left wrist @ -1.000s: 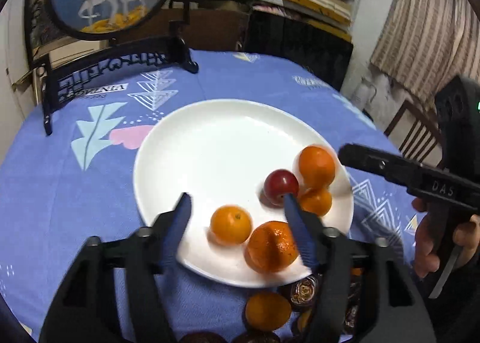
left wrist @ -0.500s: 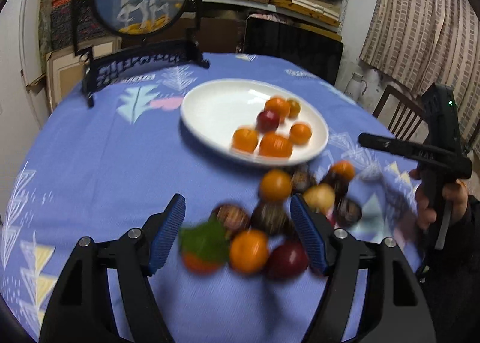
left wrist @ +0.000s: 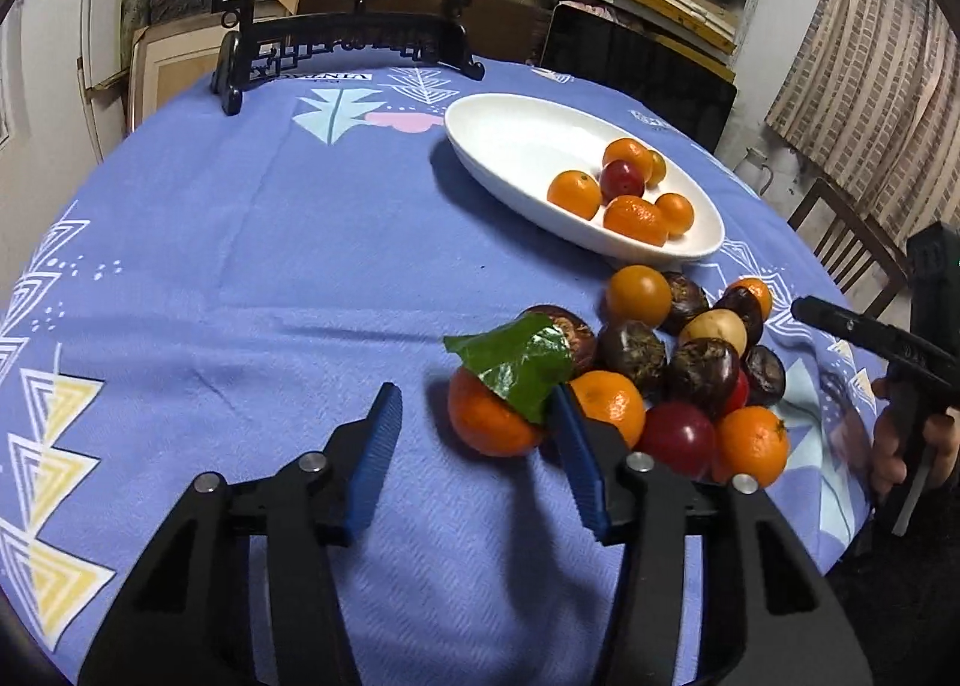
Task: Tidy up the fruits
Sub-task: 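Grasp the leafy mandarin with the left tool while the right tool grasps a dark brown fruit, then carry both fruits onto the white plate and open both tools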
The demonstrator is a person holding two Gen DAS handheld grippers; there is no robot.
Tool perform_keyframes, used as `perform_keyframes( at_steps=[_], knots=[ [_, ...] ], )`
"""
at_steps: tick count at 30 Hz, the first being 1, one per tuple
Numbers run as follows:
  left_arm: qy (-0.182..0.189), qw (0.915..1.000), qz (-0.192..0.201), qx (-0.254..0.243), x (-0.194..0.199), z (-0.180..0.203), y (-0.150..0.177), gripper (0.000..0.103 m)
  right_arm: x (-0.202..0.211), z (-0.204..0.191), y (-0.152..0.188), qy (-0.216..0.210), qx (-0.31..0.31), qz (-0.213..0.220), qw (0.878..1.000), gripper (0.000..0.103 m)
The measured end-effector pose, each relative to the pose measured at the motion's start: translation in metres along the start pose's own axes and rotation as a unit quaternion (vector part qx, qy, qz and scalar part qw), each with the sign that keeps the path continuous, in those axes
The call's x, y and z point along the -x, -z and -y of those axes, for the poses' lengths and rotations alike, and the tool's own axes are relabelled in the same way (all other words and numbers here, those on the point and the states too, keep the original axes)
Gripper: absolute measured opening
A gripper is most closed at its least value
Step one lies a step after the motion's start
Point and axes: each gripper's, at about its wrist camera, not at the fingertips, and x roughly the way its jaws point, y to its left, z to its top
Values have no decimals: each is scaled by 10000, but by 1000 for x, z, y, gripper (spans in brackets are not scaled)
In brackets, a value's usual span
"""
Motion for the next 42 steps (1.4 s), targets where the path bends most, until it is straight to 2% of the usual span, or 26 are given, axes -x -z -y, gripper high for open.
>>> perform_keyframes(
  at_steps=[3,7,9,11,17,22,27,29,30,33,42],
  knots=[
    [-75,9998,-115,-148,-11,12,-3,51,-2,-1,0,-4,12,-47,10000,61],
    [-43,9997,-207,-92,-19,14,-3,51,0,-2,1,2,25,-22,10000,61],
    [0,9998,-169,-93,-17,15,-1,42,1,-1,1,1,9,-22,10000,61],
    [57,9999,-124,-15,-14,11,0,38,2,0,2,19,55,-43,10000,61],
    [192,9989,359,224,14,6,-2,37,-1,-16,10,59,498,-270,9984,61],
    [219,9987,454,62,25,16,-5,37,-11,-43,21,32,1015,-548,9933,61],
    [278,9990,346,55,22,22,-2,37,-33,-52,28,352,1183,-818,9890,60],
    [266,9991,306,74,20,21,0,37,-34,-52,28,430,1207,-759,9888,49],
    [273,9991,300,94,20,20,0,37,-33,-52,28,327,1185,-766,9894,41],
    [279,9990,339,100,22,19,0,37,-27,-47,27,260,1021,-658,9923,41],
    [419,9980,471,8,26,31,-13,37,10,-26,9,-314,516,-79,9981,41]
  ],
)
